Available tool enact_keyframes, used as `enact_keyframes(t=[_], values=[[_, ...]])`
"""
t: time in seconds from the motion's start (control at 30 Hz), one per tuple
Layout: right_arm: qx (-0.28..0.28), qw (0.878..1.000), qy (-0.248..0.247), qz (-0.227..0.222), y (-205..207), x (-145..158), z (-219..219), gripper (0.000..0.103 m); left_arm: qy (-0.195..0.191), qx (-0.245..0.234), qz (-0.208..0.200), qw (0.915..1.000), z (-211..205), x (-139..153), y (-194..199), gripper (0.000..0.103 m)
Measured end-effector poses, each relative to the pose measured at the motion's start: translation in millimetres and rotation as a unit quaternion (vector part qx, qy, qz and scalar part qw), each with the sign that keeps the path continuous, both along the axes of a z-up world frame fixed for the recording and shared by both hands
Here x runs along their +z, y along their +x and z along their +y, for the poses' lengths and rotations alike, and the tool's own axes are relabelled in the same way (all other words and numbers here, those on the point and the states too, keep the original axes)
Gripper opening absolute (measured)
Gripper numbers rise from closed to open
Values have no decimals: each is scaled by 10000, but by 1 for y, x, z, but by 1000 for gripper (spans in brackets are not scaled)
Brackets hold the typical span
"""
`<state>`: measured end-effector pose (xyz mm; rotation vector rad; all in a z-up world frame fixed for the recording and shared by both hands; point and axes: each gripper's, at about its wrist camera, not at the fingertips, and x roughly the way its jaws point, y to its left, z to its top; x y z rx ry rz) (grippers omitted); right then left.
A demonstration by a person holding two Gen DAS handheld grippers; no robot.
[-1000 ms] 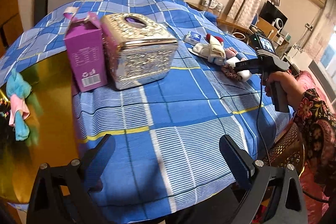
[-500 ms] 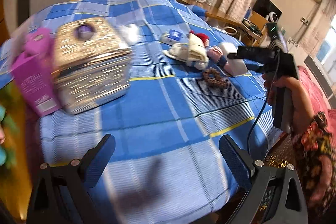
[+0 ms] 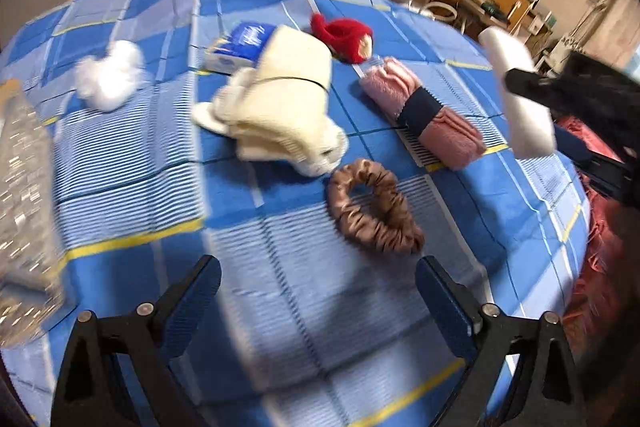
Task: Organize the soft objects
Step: 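Grasp the white rectangular pad with the right tool while the left reaches the scrunchie, then grasp the brown satin scrunchie with the left tool and lift it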
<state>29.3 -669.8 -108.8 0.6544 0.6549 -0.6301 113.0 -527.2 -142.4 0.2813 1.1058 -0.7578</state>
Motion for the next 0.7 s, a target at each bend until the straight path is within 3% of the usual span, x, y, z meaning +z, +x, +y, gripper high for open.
enact_keyframes(t=[0.1, 0.23, 0.3, 0.37, 0.47, 0.63, 0.7], values=[[-97, 9999, 58, 11, -1, -2, -4, 62, 103, -128, -14, 9999, -22, -11, 2, 94], [-98, 9998, 191, 50, -4, -6, -6, 62, 170, -282, -218, 9992, -39, -19, -1, 81], [-75, 9998, 201, 46, -2, -7, -5, 62, 174, -424, -504, 9977, -44, -18, -4, 66], [-44, 9998, 171, 74, -2, -7, -3, 62, 195, -574, -750, 9953, -47, -17, -5, 37], [17, 9999, 141, 89, 0, -7, -1, 62, 135, -655, -715, 9952, -46, -16, -2, 26], [-12, 9998, 179, 52, -1, -7, -2, 62, -109, -535, -572, 9969, -26, -13, 2, 22], [-45, 9997, 229, 34, -2, -8, -4, 62, -271, -508, -473, 9972, -20, -14, 2, 27]])
